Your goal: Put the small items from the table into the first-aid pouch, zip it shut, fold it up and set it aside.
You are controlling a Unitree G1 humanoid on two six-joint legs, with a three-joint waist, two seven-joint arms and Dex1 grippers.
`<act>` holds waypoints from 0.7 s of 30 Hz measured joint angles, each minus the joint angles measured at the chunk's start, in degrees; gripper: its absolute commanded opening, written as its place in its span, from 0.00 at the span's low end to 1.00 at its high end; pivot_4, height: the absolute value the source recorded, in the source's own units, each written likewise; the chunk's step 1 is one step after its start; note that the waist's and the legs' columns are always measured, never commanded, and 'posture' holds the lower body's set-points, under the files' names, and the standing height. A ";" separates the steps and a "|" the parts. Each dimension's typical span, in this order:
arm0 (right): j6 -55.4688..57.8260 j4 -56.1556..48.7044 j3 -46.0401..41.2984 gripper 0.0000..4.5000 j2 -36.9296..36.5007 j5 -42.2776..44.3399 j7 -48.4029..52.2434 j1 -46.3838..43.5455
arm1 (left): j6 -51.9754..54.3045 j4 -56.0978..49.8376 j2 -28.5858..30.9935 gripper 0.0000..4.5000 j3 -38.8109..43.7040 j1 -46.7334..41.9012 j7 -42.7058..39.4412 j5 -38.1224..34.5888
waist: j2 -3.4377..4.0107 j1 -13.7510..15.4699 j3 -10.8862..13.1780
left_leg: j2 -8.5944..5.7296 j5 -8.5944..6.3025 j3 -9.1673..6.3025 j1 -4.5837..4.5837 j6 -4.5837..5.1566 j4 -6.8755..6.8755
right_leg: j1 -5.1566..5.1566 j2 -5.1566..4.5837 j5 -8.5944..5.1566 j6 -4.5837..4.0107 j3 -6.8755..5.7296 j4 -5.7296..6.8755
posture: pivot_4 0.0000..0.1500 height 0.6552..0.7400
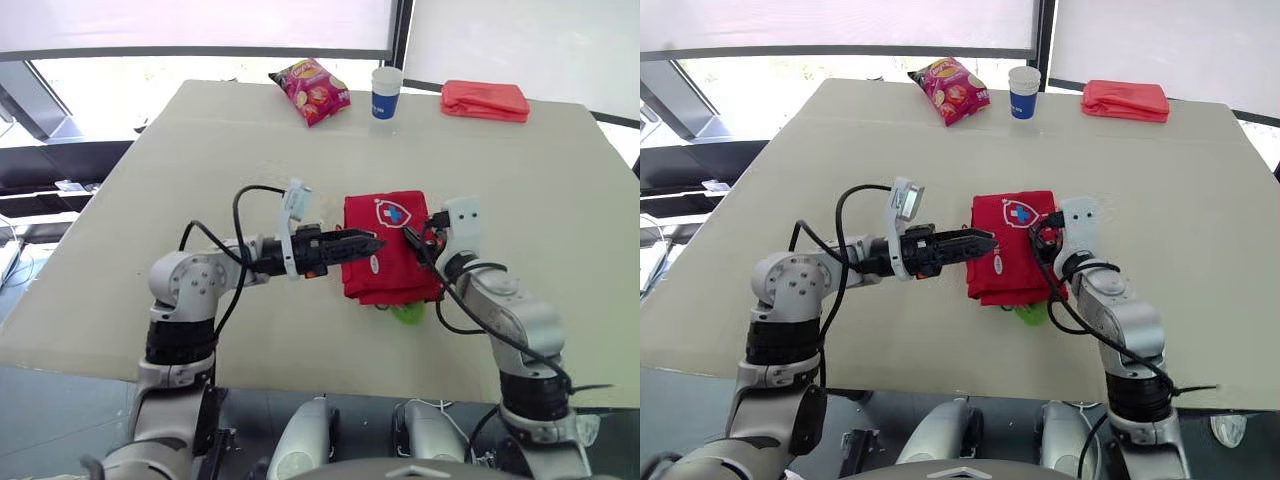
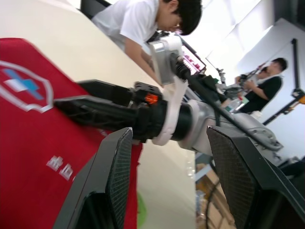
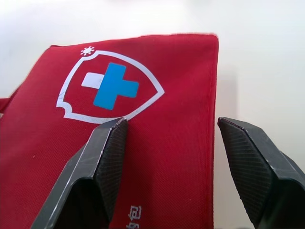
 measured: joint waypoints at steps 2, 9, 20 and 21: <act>-1.59 -0.35 -0.38 0.72 1.46 0.47 -0.64 0.95 | -0.86 -0.33 0.02 0.59 0.46 0.09 0.29 -0.05 | 0.02 -0.04 0.01 | -0.01 0.00 0.03 0.01 0.00 0.00 | -0.01 0.00 0.00 0.00 -0.02 0.00 | 1.00 1.00; -4.80 1.41 -4.10 0.72 1.63 2.76 -3.16 1.52 | -2.07 -2.40 3.41 0.59 2.51 1.80 -0.57 -2.02 | 0.11 -0.90 0.07 | 0.00 0.01 0.07 -0.04 -0.02 -0.03 | -0.12 0.05 0.00 0.00 -0.07 0.02 | 1.00 1.00; 17.00 0.03 -18.96 0.99 -4.90 32.37 5.67 1.35 | -4.88 -4.43 12.08 0.59 2.07 4.00 -8.02 -2.25 | 0.29 -1.34 0.19 | 0.26 -0.01 0.25 0.01 0.02 -0.06 | -0.15 0.22 -0.03 -0.19 0.08 -0.01 | 1.00 1.00; 17.88 0.00 -19.90 0.99 -5.82 33.84 5.72 0.72 | -5.02 -4.56 12.42 0.59 2.07 4.06 -8.51 -2.27 | 0.29 -1.30 0.19 | 0.25 -0.05 0.26 0.00 0.08 -0.06 | -0.15 0.22 -0.08 -0.28 0.07 -0.02 | 1.00 1.00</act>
